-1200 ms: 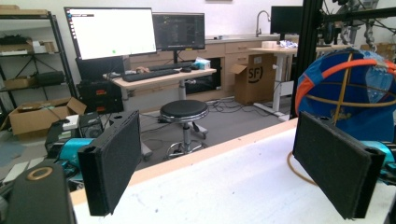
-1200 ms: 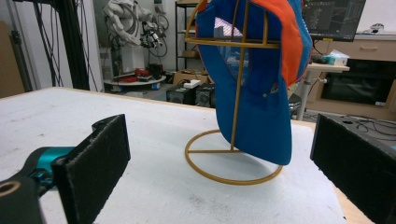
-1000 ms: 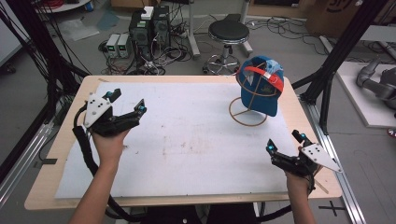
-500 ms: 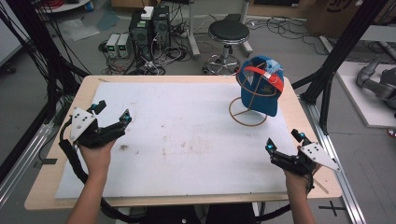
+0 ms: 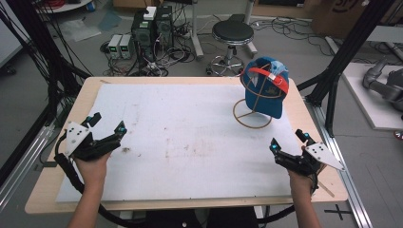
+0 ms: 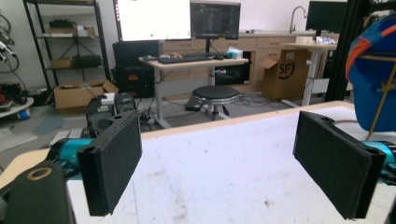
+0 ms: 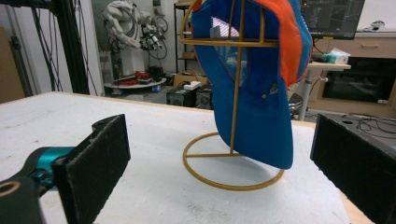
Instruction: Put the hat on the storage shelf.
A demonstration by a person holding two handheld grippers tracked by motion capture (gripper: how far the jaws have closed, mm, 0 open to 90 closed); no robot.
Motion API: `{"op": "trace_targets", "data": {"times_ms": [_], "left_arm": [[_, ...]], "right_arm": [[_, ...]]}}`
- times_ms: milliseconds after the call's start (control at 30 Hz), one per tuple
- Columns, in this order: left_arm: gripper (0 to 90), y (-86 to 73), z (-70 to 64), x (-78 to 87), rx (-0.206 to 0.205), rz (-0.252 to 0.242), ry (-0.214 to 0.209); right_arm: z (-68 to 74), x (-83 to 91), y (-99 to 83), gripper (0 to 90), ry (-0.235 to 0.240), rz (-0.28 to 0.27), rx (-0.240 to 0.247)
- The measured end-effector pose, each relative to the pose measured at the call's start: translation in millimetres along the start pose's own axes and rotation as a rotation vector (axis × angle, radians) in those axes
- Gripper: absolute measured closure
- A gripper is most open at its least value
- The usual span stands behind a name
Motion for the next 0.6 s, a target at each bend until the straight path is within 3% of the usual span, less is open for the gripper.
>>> {"op": "trace_targets", "data": {"times_ms": [200, 600], "left_arm": [[14.8, -8.6, 4.7, 4.7, -0.004, 0.002, 0.013], [14.8, -10.3, 8.1, 11.1, -0.015, -0.029, 0.040]], "right_arm": [[-1.4, -1.3, -0.6, 4.4, 0.001, 0.001, 0.000], [-2.1, -3.1, 0.3, 4.4, 0.003, -0.007, -0.006]]}}
Point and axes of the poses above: each handheld gripper's, and its own axes: x roughly backward along the jaws, y roughly out of its top, z roughly to its left, the point moved 3 cm from there along -x, roughly forward along the jaws, and after that the axes turned 2 degrees about -z, right-handed, at the moved point
